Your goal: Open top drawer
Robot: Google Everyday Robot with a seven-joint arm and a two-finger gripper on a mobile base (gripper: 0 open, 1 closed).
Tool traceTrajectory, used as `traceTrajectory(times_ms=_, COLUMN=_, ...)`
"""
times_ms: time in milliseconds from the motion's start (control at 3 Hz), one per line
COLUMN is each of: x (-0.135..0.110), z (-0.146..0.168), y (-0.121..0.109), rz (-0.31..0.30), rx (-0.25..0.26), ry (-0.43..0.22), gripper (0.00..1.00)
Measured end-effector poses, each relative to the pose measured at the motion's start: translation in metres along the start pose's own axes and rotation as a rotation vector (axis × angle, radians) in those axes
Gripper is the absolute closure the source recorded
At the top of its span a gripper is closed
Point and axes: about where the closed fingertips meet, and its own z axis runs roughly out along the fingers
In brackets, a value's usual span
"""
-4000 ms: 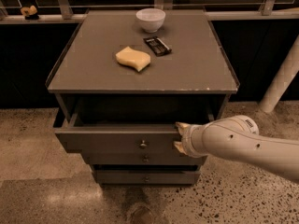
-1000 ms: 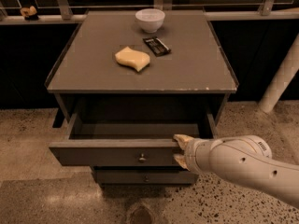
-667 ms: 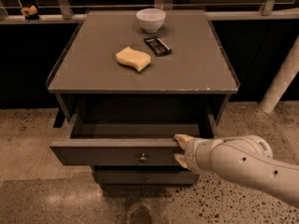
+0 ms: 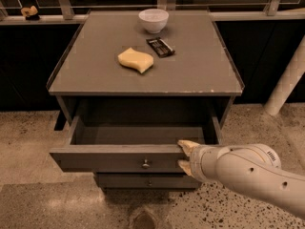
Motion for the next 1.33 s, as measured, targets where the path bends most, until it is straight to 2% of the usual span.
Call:
traceTrajectory(times_ms=333, x=-0.002, z=-0.004, y=0.007, rz=-0.019, rx=0.004, ry=-0.004, gripper=1.00)
traceTrajectory(times_ms=1333, x=-0.003, z=-0.008, y=0.019, rz=-0.026, rx=0.004, ry=-0.009, gripper=1.00)
